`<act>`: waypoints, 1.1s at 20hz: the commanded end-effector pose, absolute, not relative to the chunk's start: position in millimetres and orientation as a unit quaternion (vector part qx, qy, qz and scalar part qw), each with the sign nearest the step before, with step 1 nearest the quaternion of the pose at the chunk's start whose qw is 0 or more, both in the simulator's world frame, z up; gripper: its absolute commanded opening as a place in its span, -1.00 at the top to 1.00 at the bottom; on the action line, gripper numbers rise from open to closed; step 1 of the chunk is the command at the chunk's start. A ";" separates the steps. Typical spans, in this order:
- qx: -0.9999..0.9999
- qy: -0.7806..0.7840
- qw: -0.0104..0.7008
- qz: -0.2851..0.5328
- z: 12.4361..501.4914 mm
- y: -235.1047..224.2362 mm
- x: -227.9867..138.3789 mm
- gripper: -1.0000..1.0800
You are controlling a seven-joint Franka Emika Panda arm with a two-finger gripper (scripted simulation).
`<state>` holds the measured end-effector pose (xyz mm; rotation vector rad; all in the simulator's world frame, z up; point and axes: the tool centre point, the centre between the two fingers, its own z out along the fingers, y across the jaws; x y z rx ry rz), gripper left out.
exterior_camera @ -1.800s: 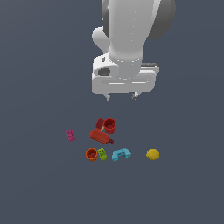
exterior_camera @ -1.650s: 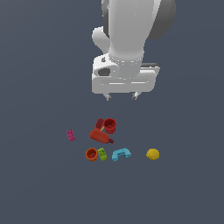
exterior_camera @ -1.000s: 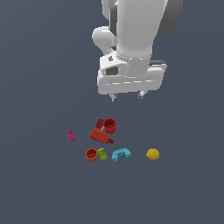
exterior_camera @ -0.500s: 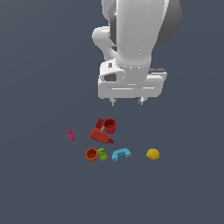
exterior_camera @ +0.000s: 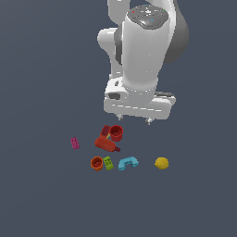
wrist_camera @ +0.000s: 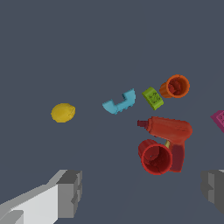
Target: Pick up a designated object from a clutter of objects.
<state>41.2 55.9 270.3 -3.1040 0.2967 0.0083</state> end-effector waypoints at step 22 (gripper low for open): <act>-0.915 0.404 0.012 0.007 157.4 52.2 90.3 -0.92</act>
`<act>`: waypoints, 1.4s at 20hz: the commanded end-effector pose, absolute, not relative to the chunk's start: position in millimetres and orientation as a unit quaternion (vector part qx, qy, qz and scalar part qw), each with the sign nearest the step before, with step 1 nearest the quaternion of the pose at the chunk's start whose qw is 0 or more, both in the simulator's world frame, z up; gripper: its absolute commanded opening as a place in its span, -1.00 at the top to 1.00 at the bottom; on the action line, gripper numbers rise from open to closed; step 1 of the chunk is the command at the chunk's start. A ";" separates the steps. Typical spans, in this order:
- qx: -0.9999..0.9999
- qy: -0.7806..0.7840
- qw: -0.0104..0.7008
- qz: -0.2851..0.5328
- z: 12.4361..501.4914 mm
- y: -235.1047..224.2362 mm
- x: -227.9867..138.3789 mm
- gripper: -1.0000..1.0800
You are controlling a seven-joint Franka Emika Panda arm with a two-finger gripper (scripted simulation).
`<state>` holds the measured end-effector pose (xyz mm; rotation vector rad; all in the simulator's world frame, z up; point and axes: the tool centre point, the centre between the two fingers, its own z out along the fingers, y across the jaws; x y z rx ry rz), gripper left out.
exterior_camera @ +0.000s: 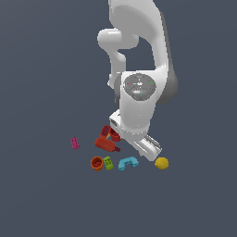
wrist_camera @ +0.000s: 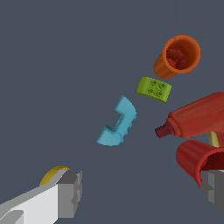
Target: Pick up a designated object from a clutter of objects.
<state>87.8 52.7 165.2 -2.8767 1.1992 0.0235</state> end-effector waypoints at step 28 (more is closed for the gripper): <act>-0.800 0.600 0.000 0.000 67.5 44.1 108.9 -0.92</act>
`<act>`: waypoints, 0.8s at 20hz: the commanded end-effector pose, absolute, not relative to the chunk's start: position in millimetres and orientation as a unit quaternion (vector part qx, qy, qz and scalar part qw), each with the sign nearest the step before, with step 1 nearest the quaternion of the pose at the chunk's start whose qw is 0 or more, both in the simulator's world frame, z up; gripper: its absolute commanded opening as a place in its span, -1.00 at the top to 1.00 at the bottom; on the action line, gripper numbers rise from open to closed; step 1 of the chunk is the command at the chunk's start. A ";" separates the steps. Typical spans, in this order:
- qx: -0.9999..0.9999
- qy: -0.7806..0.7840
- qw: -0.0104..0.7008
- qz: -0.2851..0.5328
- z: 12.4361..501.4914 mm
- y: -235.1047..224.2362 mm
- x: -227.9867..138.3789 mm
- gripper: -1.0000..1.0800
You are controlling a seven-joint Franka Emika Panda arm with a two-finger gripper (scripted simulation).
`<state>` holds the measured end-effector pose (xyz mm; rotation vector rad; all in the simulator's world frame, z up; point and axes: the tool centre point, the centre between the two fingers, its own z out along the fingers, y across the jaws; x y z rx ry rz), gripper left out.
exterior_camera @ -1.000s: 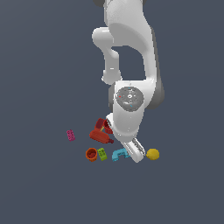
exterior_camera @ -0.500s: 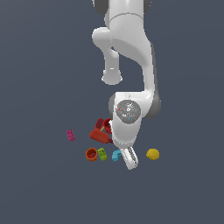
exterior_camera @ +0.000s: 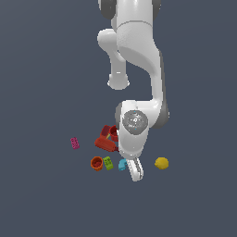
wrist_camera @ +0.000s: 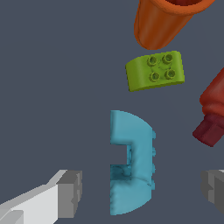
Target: Pick up a designated object from a clutter of objects.
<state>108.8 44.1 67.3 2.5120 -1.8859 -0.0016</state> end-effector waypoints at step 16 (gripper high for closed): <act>0.798 -0.602 0.000 0.000 17.1 44.1 108.5 -0.92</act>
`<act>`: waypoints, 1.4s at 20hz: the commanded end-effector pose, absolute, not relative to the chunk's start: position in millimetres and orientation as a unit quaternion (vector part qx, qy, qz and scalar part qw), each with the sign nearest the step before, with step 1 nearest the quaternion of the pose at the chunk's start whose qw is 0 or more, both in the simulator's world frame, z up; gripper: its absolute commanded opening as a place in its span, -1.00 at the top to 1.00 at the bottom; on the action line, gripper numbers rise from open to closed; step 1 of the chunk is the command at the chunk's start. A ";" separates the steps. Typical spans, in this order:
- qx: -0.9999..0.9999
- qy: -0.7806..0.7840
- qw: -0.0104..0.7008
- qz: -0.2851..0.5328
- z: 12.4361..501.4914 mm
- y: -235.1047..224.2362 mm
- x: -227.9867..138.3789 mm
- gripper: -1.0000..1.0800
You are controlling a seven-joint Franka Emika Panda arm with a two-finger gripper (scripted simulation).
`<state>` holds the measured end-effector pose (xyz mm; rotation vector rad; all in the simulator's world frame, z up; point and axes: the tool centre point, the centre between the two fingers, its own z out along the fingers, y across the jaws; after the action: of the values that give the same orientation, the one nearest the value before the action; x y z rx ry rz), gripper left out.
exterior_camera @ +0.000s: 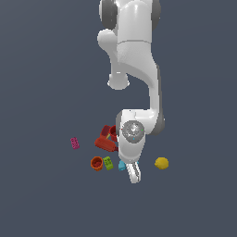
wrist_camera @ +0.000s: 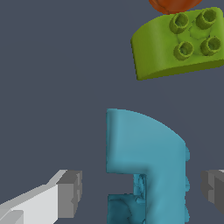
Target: Pick up a designated object from a clutter of objects.
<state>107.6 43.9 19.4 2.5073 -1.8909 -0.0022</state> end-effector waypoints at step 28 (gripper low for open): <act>0.798 -0.603 0.000 0.000 66.5 59.8 89.4 1.00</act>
<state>92.4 56.4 56.4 2.5053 -1.8925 -0.0027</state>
